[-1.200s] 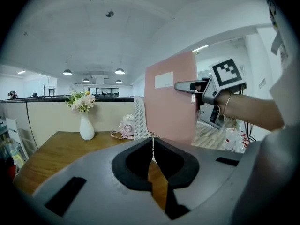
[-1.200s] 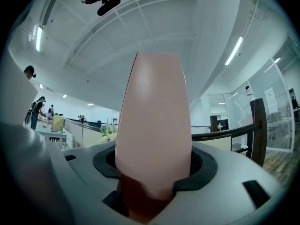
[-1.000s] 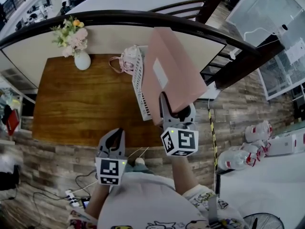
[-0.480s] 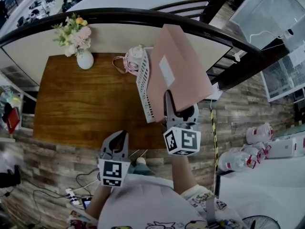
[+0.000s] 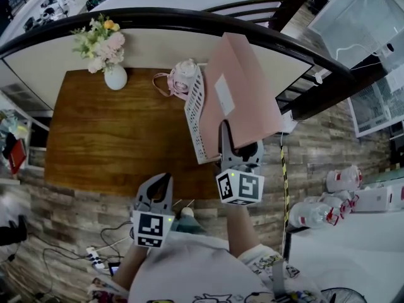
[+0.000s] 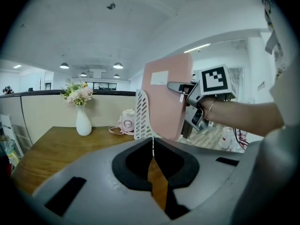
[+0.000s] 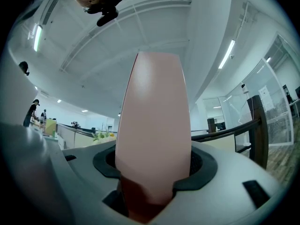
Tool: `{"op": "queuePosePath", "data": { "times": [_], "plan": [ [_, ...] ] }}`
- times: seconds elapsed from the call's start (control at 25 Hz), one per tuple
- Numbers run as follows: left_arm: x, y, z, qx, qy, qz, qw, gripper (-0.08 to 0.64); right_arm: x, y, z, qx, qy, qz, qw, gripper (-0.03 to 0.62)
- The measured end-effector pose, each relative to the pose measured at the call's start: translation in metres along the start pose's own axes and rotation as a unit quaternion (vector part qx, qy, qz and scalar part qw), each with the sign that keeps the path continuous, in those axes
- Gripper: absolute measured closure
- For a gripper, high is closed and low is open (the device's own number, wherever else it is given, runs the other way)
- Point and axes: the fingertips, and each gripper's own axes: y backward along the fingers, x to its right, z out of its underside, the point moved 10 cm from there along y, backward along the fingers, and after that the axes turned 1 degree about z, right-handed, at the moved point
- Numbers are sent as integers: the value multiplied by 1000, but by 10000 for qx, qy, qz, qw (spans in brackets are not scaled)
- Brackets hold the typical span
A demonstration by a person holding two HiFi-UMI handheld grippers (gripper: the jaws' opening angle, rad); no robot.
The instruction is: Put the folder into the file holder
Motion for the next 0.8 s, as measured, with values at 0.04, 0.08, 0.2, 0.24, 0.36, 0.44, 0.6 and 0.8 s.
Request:
{"op": "queuePosePath", "data": {
  "times": [0.04,0.08,0.2,0.24,0.36,0.44,0.6,0.8],
  "plan": [
    [0,0,0,-10,7,-3,10000,549,0,0,2,-17,6,-3,10000,321],
    [-1,0,1,-21,16,-5,10000,549,0,0,4,-37,9,-3,10000,321],
    [-2,-1,3,-56,40,-8,10000,549,0,-1,8,-86,12,1,10000,321],
    [-3,-1,3,-67,48,-10,10000,549,-1,-1,9,-104,18,-1,9999,321],
    [-5,-2,5,-97,81,-21,9999,549,-2,-3,14,-172,62,-18,9998,321],
    [-6,-3,6,-113,93,-28,9999,549,-4,-3,18,-259,94,-20,9996,321],
    [-7,-4,7,-136,110,-34,9998,549,-5,2,26,-365,141,-11,9992,321],
    [-9,-5,11,-190,120,-32,9997,549,-7,7,34,-444,194,-46,9988,321]
  ]
}}
